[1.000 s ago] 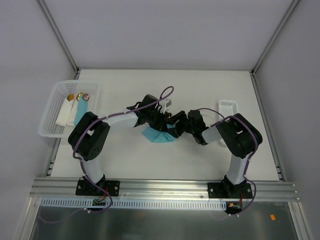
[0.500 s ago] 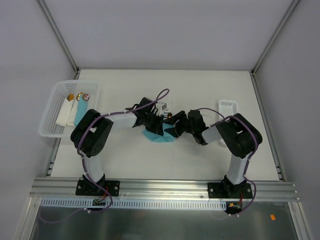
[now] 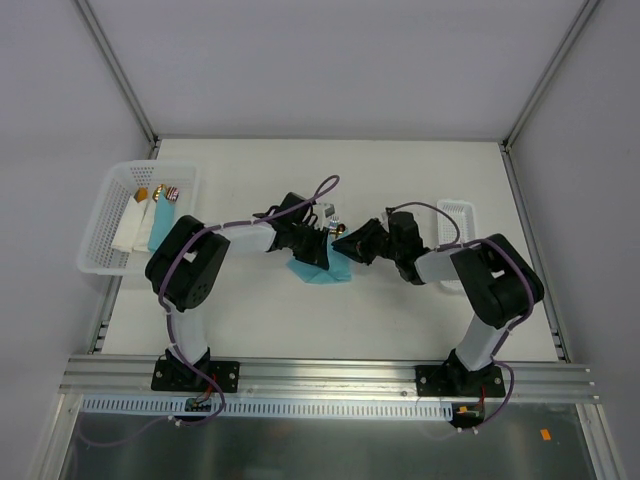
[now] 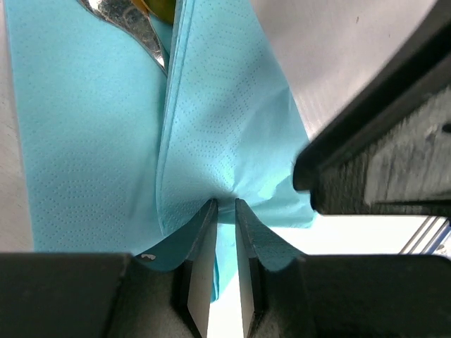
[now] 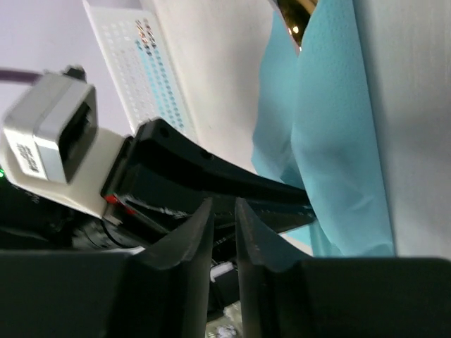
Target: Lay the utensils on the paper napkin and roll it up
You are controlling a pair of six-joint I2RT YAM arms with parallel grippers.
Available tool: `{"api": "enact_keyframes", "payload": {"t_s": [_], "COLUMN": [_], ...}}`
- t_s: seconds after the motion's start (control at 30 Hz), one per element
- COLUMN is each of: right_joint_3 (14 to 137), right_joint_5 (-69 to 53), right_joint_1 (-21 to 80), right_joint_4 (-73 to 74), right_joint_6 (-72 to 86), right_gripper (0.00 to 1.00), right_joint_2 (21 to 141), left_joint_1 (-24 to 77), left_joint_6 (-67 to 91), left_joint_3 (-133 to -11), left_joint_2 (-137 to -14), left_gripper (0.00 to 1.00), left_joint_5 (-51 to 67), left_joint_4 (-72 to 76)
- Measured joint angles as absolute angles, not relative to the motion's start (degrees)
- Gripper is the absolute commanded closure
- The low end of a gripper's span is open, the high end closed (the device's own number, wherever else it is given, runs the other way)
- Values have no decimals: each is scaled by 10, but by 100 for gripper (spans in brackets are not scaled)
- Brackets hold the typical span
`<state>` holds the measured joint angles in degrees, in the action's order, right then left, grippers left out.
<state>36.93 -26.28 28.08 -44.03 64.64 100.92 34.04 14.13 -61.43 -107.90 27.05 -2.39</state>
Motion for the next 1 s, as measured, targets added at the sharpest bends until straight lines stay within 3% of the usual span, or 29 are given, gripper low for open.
{"api": "enact_keyframes", "payload": {"t_s": [0.2, 0.67, 0.87, 1.0], "right_joint_3": [378, 347, 328, 323], "right_joint_5": [-293, -341, -357, -359], "right_joint_1": [281, 278, 269, 268], "right_joint_4": [-353, -353, -413, -423], "right_joint_6": [566, 522, 533, 534], "right_gripper": [94, 100, 100, 90], "right_joint_2": [985, 1052, 1066, 1067], "left_joint_1": [340, 335, 333, 333], "left_joint_6": [142, 141, 135, 130], "left_joint_3": [-621, -628, -628, -629], "left_joint_2": [-1086, -1094, -1095, -1095], "left_gripper": [83, 86, 86, 87], "left_joint_5": [277, 295, 298, 299], "left_joint_4": [-25, -29, -30, -33]}}
